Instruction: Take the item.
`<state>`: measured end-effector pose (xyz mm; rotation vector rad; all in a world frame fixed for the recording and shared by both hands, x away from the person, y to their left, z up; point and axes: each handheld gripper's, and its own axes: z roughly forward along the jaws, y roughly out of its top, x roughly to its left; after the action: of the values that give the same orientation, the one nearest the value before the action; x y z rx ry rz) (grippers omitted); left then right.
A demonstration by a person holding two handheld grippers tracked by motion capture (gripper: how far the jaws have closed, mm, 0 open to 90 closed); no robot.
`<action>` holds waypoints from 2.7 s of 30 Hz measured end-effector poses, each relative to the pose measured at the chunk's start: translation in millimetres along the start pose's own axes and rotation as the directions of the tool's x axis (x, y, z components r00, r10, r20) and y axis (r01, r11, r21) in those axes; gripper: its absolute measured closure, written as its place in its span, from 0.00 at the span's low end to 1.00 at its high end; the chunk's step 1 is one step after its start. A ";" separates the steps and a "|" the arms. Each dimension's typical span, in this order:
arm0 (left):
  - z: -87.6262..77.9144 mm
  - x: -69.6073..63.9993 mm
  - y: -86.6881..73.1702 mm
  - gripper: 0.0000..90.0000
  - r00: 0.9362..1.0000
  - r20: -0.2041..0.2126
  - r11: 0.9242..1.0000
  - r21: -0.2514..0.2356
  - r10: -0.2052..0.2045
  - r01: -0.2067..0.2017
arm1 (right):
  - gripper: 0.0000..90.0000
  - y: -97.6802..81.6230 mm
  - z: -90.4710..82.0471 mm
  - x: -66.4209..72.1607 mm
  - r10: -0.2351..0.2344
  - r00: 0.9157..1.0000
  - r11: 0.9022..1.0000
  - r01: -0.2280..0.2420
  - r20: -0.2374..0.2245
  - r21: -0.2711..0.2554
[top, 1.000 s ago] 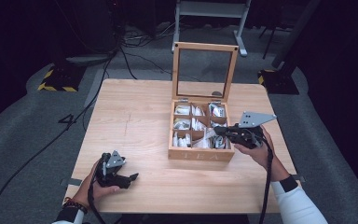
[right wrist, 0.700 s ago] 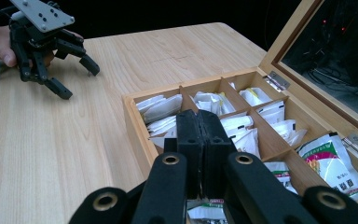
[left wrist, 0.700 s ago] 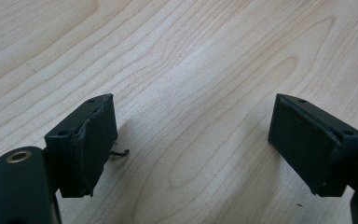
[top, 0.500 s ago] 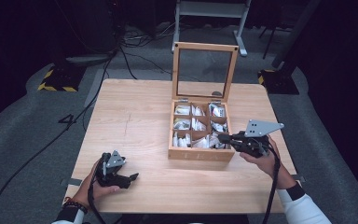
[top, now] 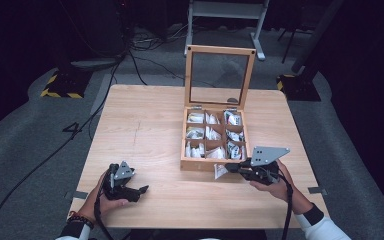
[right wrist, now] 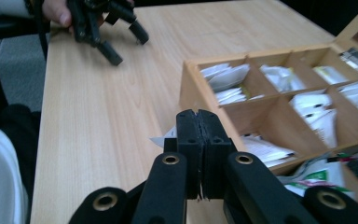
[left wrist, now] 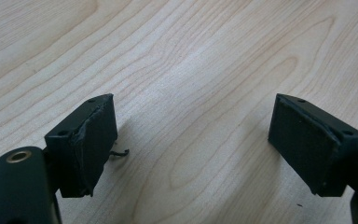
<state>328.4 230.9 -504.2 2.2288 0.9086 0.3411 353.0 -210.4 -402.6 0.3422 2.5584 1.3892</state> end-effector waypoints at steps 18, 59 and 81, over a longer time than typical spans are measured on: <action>0.0 -0.1 0.0 0.18 1.000 0.000 1.000 0.000 -0.001 0.001 | 0.98 -38.5 39.9 17.2 0.024 0.998 0.995 -0.018 -0.055 0.102; 1.3 -6.1 1.3 0.18 1.000 -0.010 1.000 -0.001 -0.007 0.007 | 0.74 -66.3 45.2 18.0 0.055 0.998 0.983 -0.052 -0.012 0.175; 6.5 -9.4 7.5 0.17 1.000 -0.012 1.000 0.004 0.011 -0.011 | 0.50 -107.0 -19.3 -17.4 0.115 0.991 0.970 -0.126 0.061 0.209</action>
<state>328.6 217.3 -503.6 2.2384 0.9046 0.3585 352.9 -287.5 -481.2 0.5683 2.6914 1.1290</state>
